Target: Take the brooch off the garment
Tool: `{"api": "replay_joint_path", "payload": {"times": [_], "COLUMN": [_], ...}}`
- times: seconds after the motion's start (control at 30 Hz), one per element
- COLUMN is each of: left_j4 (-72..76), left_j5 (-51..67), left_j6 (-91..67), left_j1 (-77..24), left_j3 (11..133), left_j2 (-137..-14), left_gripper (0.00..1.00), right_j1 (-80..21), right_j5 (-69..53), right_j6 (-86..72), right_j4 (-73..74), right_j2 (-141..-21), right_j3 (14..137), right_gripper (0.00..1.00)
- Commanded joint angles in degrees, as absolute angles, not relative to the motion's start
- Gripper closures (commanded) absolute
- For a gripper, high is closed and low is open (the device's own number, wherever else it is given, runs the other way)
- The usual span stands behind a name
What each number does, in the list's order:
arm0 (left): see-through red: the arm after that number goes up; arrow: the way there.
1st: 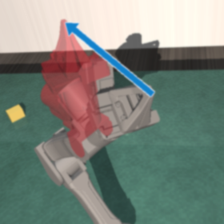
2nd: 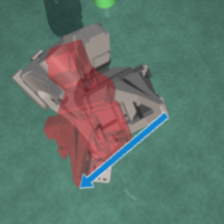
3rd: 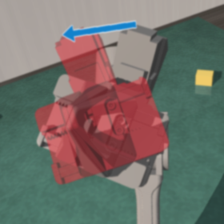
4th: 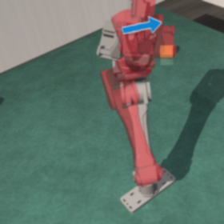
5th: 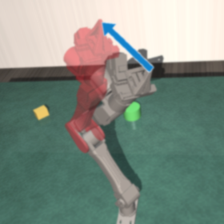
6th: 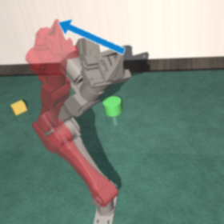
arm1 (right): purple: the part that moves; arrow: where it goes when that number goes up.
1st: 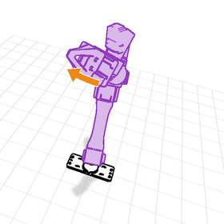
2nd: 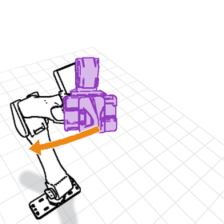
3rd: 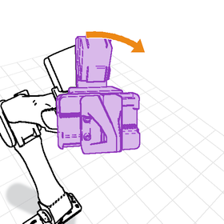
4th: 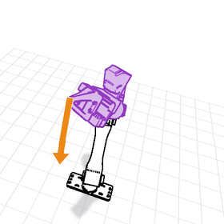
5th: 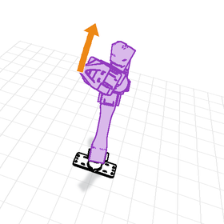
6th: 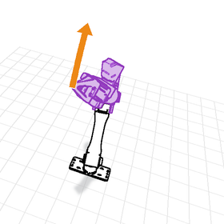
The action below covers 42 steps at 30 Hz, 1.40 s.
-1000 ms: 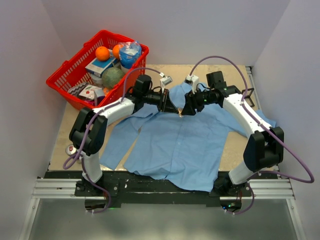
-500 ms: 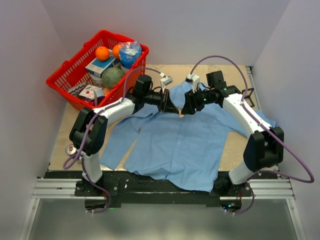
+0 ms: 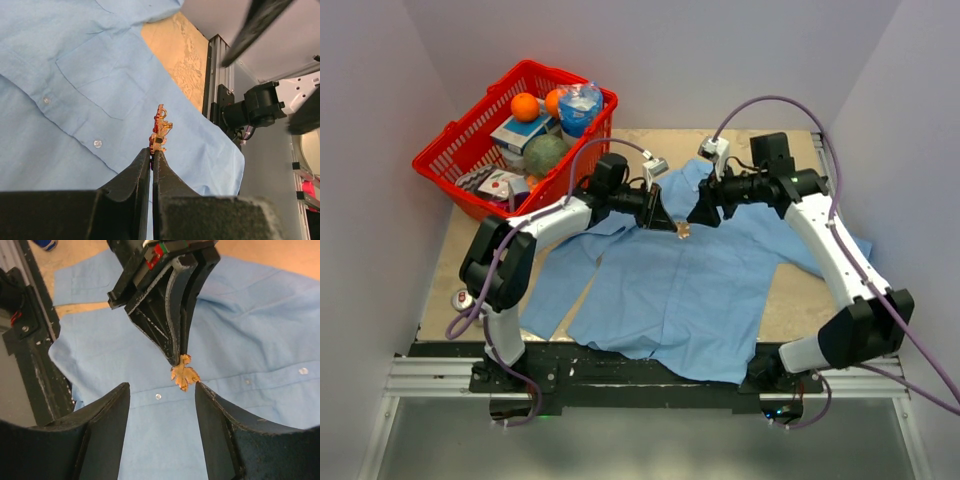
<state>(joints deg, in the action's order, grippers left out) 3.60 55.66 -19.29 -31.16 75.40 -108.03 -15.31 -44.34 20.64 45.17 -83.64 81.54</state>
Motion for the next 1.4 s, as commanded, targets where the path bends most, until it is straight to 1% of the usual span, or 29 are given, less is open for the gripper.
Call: {"api": "replay_joint_path", "payload": {"times": [0.0, 0.03, 0.13, 0.2, 0.27, 0.3, 0.37, 0.4, 0.43, 0.47, 0.5, 0.53, 0.63, 0.7, 0.73, 0.8, 0.87, 0.9, 0.93, 0.97, 1.0, 1.03, 1.1, 1.13, 1.2, 1.23, 1.33, 1.37], "left_j4": [1.32, 0.45, -8.14, -10.62, -10.46, -10.11, -6.35, -4.07, 2.05, 4.81, 7.53, 10.95, 11.52, 10.9, 11.07, 11.86, 14.4, 15.72, 18.6, 20.11, 21.61, 24.49, 28.37, 32.83, 37.86, 42.67, 46.75, 46.58], "left_j5": [53.53, 52.83, 48.97, 45.99, 43.26, 39.76, 34.31, 30.01, 28.23, 26.47, 22.45, 20.93, 17.94, 17.49, 17.58, 17.49, 16.7, 15.05, 14.16, 13.45, 12.14, 11.87, 11.6, 11.43, 10.38, 10.02, 8.97, 8.62], "left_j6": [-14.69, -13.37, -3.98, 4.46, 13.04, 16.4, 25.95, 28.97, 31.61, 35.47, 36.81, 37.87, 39.02, 38.41, 38.06, 37.44, 38.4, 39.1, 40.24, 42.6, 44.02, 45.69, 50.52, 51.93, 54.75, 55.63, 58.44, 56.88], "left_j1": [-31.2, -31.38, -31.64, -32.08, -33.13, -33.83, -36.37, -37.17, -37.87, -39.19, -39.81, -40.25, -40.69, -40.69, -40.69, -40.78, -41.3, -41.57, -41.92, -42.36, -42.54, -42.63, -42.71, -42.71, -43.24, -43.5, -45.0, -45.35], "left_j3": [78.22, 78.83, 80.68, 81.12, 79.55, 77.45, 73.85, 69.22, 66.73, 64.53, 60.68, 59.43, 58.27, 57.75, 57.4, 56.0, 54.68, 52.84, 51.87, 50.9, 48.97, 47.91, 44.15, 42.99, 39.75, 38.77, 37.61, 38.23], "left_j2": [-106.44, -106.26, -105.04, -102.85, -100.21, -97.06, -93.27, -89.51, -87.65, -86.06, -83.87, -83.15, -82.62, -81.75, -81.3, -79.81, -78.67, -77.62, -77.26, -76.99, -76.64, -76.47, -76.12, -75.94, -75.85, -76.02, -77.43, -77.95], "left_gripper": [1.0, 1.0, 1.0, 1.0, 1.0, 1.0, 1.0, 1.0, 1.0, 1.0, 1.0, 1.0, 1.0, 1.0, 1.0, 1.0, 1.0, 1.0, 1.0, 1.0, 1.0, 1.0, 1.0, 1.0, 1.0, 1.0, 1.0, 1.0], "right_j1": [-13.9, -12.76, -7.66, -4.41, -3.43, -3.34, -3.43, -3.34, -3.34, -3.34, -3.34, -3.34, -3.25, -3.16, -3.16, -3.08, -3.08, -3.08, -3.25, -3.08, -3.16, -3.16, -3.43, -3.6, -3.69, -3.78, -3.78, -3.78], "right_j5": [-36.41, -36.56, -36.82, -37.27, -37.61, -38.23, -40.95, -41.39, -41.92, -42.36, -42.19, -41.58, -34.92, -25.55, -22.27, -17.34, -21.77, -25.89, -32.02, -35.47, -38.2, -44.85, -50.34, -53.32, -55.1, -55.54, -55.29, -53.37], "right_j6": [16.27, 14.0, 5.75, 3.7, 3.34, 4.12, 5.36, 5.27, 5.1, 5.01, 4.66, 3.53, 3.68, 5.35, 8.49, 9.05, 9.67, 9.49, 7.93, 6.43, 4.33, 0.83, -2.62, -5.16, -6.67, -7.03, -6.86, -6.51], "right_j4": [40.52, 40.17, 36.75, 36.12, 37.26, 38.31, 40.16, 40.34, 40.43, 40.17, 39.56, 39.03, 37.18, 34.11, 33.23, 30.5, 33.2, 34.27, 34.63, 34.89, 34.63, 34.45, 33.75, 33.84, 34.1, 34.01, 33.31, 33.22], "right_j2": [-80.51, -80.77, -81.38, -82.26, -83.66, -84.37, -85.51, -86.04, -86.13, -86.05, -85.78, -85.61, -84.47, -83.59, -83.58, -83.93, -86.39, -87.01, -87.36, -86.93, -86.49, -86.05, -84.47, -83.94, -83.15, -82.88, -82.62, -82.53], "right_j3": [80.61, 80.25, 79.63, 80.85, 82.17, 84.18, 85.86, 86.39, 86.22, 85.87, 84.39, 83.42, 80.69, 79.2, 79.19, 79.71, 82.34, 84.88, 85.42, 85.6, 84.65, 83.68, 80.34, 79.29, 76.56, 75.86, 74.18, 74.01], "right_gripper": [0.42, 0.43, 0.46, 0.47, 0.48, 0.49, 0.51, 0.51, 0.52, 0.52, 0.52, 0.51, 0.52, 0.55, 0.56, 0.56, 0.56, 0.55, 0.55, 0.55, 0.55, 0.55, 0.57, 0.57, 0.58, 0.58, 0.57, 0.56]}}
